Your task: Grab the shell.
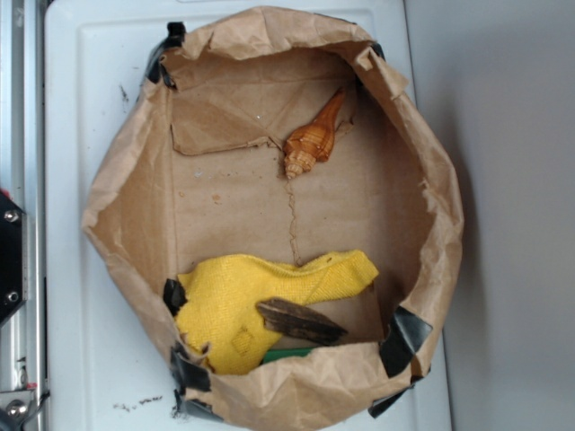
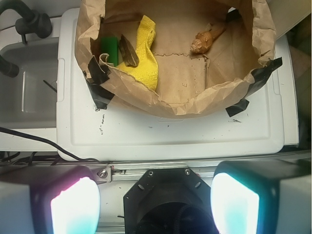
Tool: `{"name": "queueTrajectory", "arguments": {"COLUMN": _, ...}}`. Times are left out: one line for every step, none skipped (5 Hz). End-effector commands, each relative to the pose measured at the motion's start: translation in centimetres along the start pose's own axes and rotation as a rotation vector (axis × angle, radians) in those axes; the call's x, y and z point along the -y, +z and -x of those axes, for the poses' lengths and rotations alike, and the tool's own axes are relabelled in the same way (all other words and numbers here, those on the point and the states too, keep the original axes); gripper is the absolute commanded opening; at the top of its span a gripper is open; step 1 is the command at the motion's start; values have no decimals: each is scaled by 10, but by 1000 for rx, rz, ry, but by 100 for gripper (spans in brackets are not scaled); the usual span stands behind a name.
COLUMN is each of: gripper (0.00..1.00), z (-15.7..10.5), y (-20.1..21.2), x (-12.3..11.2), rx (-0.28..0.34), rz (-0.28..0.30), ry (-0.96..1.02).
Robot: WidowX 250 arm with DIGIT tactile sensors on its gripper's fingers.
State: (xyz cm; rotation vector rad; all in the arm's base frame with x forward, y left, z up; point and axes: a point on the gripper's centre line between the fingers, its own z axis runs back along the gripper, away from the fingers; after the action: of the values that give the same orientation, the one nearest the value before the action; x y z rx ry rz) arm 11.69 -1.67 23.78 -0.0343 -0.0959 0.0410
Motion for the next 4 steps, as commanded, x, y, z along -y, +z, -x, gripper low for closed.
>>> {"name": "queueTrajectory", "arguments": {"gripper": 100, "z": 0, "y": 0, "x": 0, "rx": 0, "rz": 0, "ry": 0}}
{"name": "queueTrajectory", "arguments": {"gripper": 100, "z": -33, "y": -3, "x": 8, "rx": 35, "rz": 34, "ry": 67}}
{"name": "queueTrajectory", "arguments": {"gripper": 100, "z": -62, "y": -13, "x": 7, "rx": 50, "rz": 54, "ry": 129}}
{"name": "queueTrajectory", "arguments": {"gripper": 100, "z": -96, "y": -21, "x": -4, "rx": 100, "rz": 76, "ry": 214}}
